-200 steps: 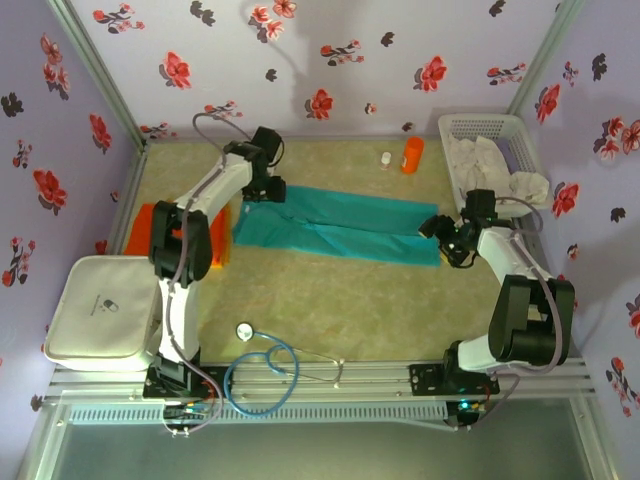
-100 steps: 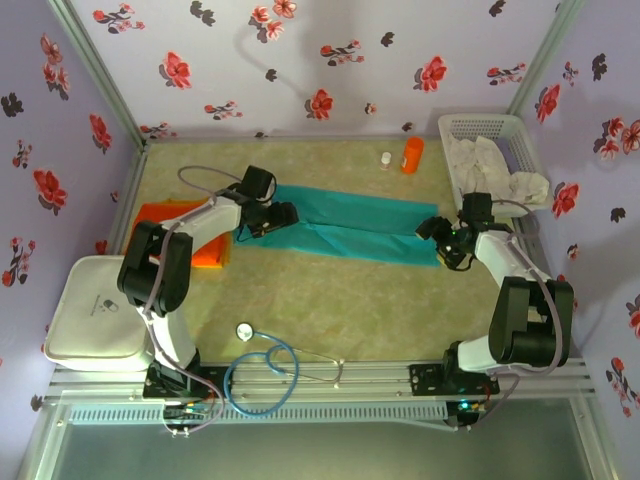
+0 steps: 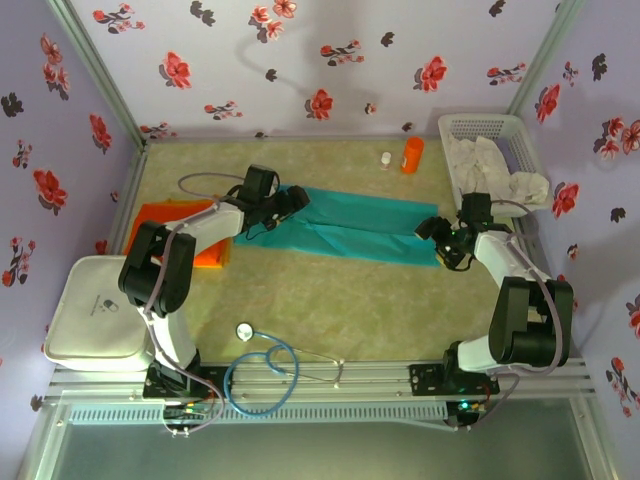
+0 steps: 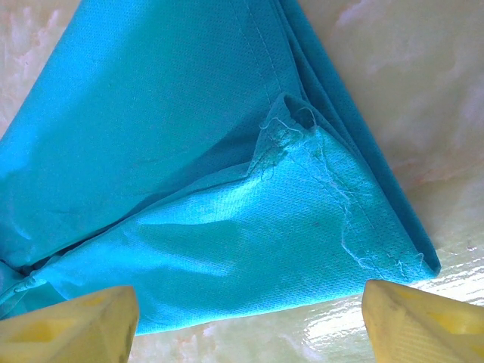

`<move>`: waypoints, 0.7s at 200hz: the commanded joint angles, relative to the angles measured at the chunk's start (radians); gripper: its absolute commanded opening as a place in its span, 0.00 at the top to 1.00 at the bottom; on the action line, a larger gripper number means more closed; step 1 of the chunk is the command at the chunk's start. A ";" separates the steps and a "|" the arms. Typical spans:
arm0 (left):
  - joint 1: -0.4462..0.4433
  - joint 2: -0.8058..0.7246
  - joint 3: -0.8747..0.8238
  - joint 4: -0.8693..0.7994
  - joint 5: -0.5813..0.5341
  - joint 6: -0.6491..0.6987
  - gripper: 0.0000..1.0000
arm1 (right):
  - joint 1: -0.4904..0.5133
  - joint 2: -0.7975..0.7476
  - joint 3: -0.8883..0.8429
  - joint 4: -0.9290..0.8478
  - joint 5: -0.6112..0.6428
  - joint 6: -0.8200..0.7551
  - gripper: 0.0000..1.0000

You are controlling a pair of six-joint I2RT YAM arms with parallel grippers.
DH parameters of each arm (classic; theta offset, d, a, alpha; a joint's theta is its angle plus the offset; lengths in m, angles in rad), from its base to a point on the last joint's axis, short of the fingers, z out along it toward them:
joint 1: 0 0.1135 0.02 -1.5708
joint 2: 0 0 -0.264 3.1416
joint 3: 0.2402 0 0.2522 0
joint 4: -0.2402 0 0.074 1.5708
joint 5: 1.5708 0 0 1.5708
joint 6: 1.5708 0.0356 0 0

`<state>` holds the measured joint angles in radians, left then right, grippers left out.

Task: Fold and stack the t-shirts

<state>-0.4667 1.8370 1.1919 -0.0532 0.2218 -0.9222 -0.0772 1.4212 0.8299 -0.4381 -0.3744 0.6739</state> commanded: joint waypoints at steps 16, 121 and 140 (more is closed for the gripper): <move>-0.012 0.015 -0.009 0.038 0.013 -0.048 0.16 | 0.005 -0.007 0.003 -0.010 -0.003 0.002 0.22; -0.036 0.024 -0.018 -0.004 -0.053 -0.070 0.16 | 0.005 0.010 0.006 0.001 -0.008 0.002 0.22; -0.036 0.041 -0.004 0.008 -0.054 -0.074 0.16 | 0.005 0.006 0.005 -0.007 0.001 -0.008 0.22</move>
<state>-0.4980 1.8404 1.1770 -0.0589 0.1909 -0.9749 -0.0772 1.4231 0.8299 -0.4377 -0.3744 0.6739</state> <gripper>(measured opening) 0.838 0.778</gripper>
